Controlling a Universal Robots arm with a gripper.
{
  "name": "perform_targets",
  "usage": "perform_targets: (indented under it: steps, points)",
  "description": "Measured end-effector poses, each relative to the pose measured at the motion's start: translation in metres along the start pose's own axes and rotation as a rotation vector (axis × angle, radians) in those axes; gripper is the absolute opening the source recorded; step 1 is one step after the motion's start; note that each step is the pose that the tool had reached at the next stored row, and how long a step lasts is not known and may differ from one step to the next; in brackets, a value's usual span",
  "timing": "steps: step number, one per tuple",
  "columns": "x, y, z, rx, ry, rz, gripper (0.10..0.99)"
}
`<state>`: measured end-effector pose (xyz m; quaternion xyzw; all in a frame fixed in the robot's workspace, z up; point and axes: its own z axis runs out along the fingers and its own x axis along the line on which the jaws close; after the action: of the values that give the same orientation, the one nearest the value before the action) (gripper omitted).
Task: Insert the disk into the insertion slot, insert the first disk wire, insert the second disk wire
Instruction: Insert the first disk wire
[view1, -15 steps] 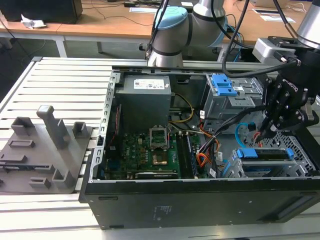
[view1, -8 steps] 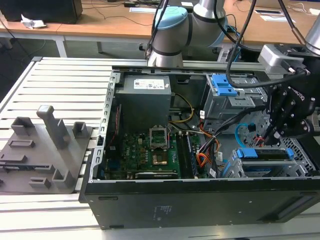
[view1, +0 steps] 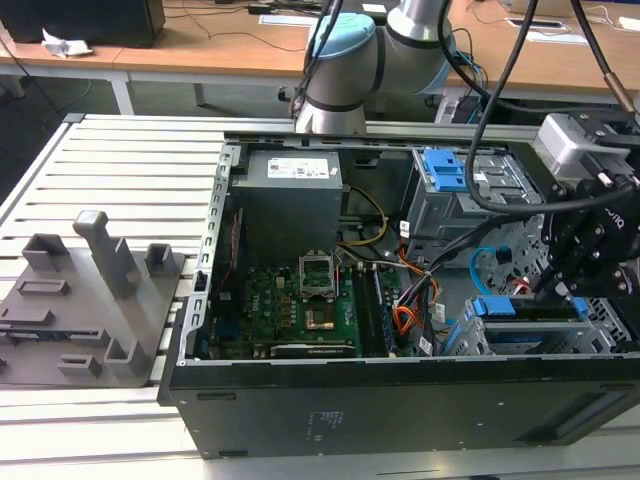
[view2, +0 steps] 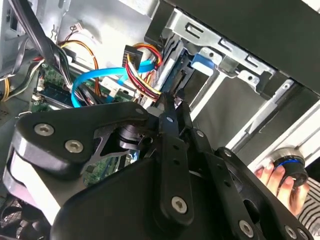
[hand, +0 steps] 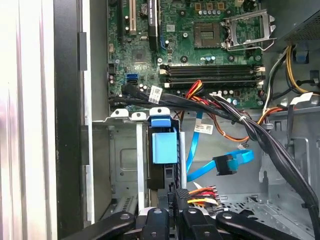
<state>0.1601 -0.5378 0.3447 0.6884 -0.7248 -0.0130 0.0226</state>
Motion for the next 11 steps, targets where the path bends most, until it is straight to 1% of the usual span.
perform_targets:
  steps: [1,3,6,11]
  points:
    - [-0.0024,-0.0013,0.0001,0.0,0.0,0.0,0.173]
    - [-0.0046,-0.0045,0.0006,0.0,0.0,-0.001,0.173]
    - [-0.0048,-0.0056,0.002,0.0,0.0001,-0.001,0.173]
    - [-0.0051,-0.0094,0.0044,0.0,-0.0001,-0.001,0.173]
